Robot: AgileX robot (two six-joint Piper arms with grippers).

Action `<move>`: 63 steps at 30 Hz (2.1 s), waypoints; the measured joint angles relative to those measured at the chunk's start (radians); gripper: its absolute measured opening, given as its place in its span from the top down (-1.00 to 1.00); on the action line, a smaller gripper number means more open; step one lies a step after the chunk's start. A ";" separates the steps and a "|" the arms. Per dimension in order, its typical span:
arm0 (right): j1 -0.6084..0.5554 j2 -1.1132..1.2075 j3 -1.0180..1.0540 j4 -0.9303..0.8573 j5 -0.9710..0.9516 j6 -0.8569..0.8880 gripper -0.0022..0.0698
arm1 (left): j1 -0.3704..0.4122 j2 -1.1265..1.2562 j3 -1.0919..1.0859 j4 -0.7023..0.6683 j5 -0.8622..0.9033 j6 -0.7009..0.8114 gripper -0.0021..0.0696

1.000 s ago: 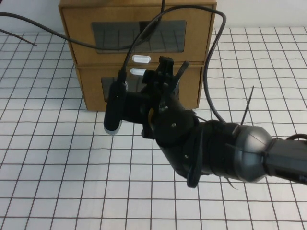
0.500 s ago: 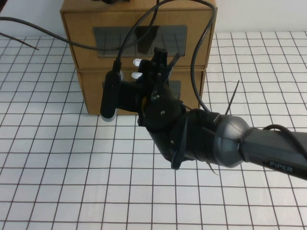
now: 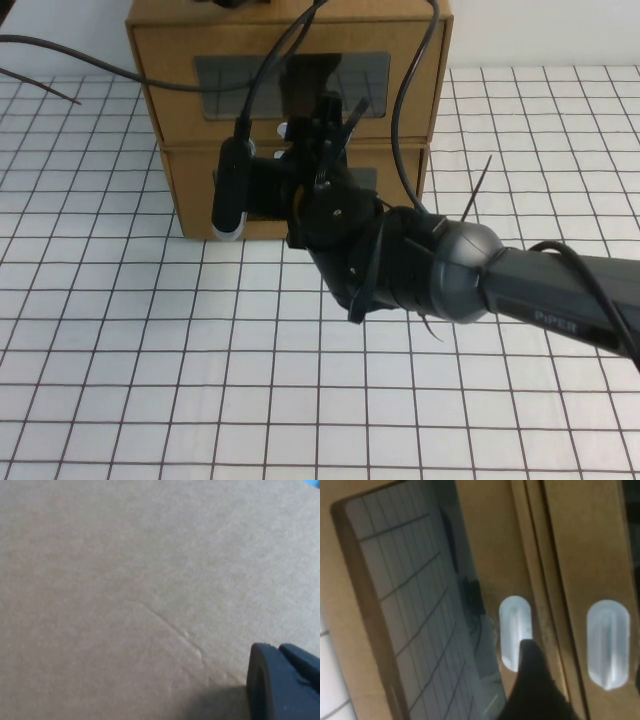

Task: Open the shoe box
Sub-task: 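Pull the top drawer of the cardboard box fully open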

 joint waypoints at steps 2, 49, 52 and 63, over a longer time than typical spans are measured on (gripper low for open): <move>-0.005 0.004 -0.002 -0.002 -0.014 0.000 -0.12 | 0.000 0.000 0.000 0.000 0.000 0.000 0.95; -0.027 0.035 -0.054 -0.027 -0.029 0.000 0.90 | 0.000 0.000 0.000 0.002 0.006 0.000 0.95; -0.027 0.035 -0.054 -0.028 -0.029 -0.002 0.90 | 0.000 0.000 0.000 0.002 0.006 0.000 0.95; -0.025 0.035 -0.054 -0.018 -0.024 -0.035 0.91 | 0.000 0.000 0.000 0.002 0.007 -0.002 0.95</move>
